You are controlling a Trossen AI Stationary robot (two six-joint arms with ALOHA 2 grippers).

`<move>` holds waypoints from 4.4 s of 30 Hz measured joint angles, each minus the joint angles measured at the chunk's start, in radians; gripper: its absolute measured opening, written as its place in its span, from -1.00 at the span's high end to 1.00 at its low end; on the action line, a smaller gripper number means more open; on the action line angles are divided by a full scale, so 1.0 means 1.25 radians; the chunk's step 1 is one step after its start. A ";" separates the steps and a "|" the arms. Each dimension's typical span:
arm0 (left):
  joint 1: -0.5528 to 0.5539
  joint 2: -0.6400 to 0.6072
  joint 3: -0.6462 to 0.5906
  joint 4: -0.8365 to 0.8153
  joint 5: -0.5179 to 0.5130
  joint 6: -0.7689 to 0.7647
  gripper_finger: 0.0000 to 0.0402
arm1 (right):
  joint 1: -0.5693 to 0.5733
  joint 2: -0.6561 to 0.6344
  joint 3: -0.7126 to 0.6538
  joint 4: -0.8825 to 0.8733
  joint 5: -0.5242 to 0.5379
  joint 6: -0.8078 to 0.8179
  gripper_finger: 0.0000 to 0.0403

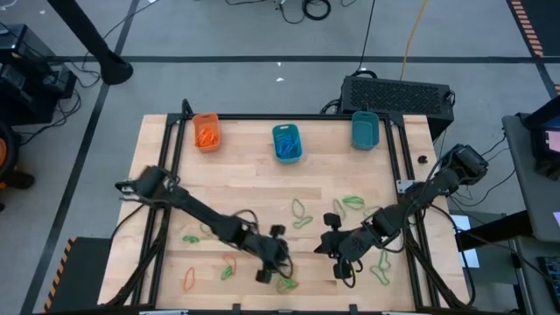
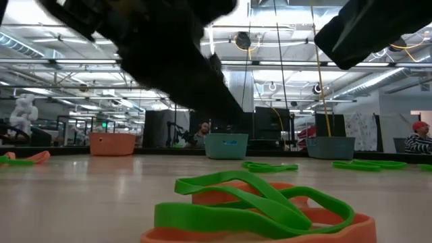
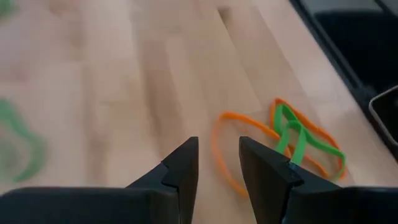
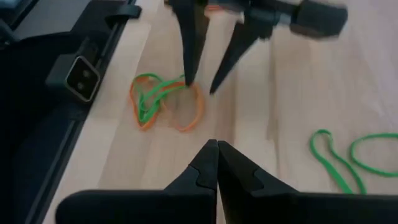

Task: Sort rubber bands into baskets
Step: Put the orange rubber band into the orange bin

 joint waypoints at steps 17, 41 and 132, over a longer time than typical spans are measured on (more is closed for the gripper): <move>-0.009 0.129 0.148 -0.098 -0.004 -0.020 0.39 | 0.036 0.002 0.000 0.019 0.044 -0.030 1.00; -0.020 0.145 0.148 -0.126 -0.042 -0.061 0.54 | 0.036 0.001 0.000 0.021 0.043 -0.046 1.00; 1.085 -0.406 -0.213 -0.564 -0.227 0.156 0.75 | -0.381 0.015 -0.001 0.229 -0.085 -0.468 1.00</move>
